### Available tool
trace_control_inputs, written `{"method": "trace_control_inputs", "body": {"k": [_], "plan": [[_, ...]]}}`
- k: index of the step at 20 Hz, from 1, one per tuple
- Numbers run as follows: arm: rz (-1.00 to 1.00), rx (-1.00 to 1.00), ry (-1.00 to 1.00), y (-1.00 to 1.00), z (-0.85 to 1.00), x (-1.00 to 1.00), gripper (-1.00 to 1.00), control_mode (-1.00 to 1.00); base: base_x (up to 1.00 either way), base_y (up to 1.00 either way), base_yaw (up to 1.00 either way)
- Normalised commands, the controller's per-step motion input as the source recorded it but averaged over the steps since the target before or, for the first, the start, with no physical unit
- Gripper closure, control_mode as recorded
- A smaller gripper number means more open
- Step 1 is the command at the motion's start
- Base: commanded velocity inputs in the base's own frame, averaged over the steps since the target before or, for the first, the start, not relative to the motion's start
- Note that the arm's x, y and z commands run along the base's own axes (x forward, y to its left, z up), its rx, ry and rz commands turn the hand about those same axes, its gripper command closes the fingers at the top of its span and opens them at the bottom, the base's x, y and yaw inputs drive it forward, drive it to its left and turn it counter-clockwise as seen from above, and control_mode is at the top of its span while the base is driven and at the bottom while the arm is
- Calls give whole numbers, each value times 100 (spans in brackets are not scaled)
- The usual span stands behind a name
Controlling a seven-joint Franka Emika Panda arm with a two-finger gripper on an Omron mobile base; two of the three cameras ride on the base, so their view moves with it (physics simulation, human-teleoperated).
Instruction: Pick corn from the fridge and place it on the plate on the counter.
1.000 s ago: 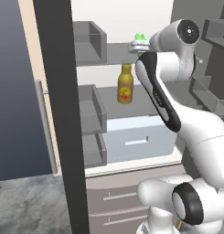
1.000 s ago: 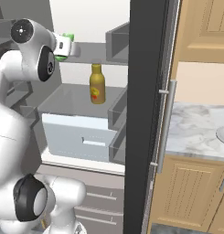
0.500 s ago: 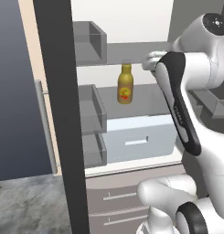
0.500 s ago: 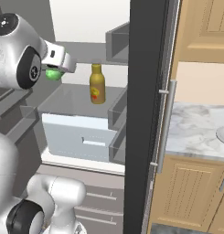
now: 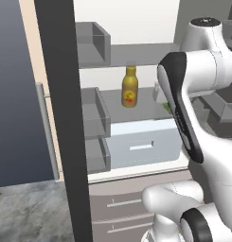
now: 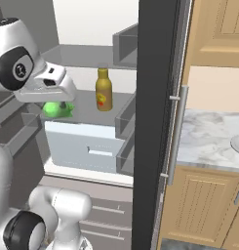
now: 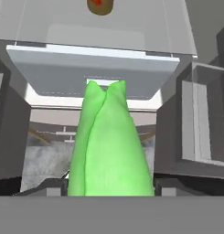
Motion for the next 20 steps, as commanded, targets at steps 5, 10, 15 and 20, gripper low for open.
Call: {"method": "trace_control_inputs", "body": {"k": [5, 10, 15, 20], "plan": [[0, -1, 7, -8, -72, -100, 100, -100, 0, 0, 0], [1, 0, -4, -1, -7, -39, 100, -100, 0, 0, 0], [0, 2, -3, -16, -4, -6, 100, -100, 0, 0, 0], [0, 2, -13, -6, -39, -22, 100, -100, 0, 0, 0]]}}
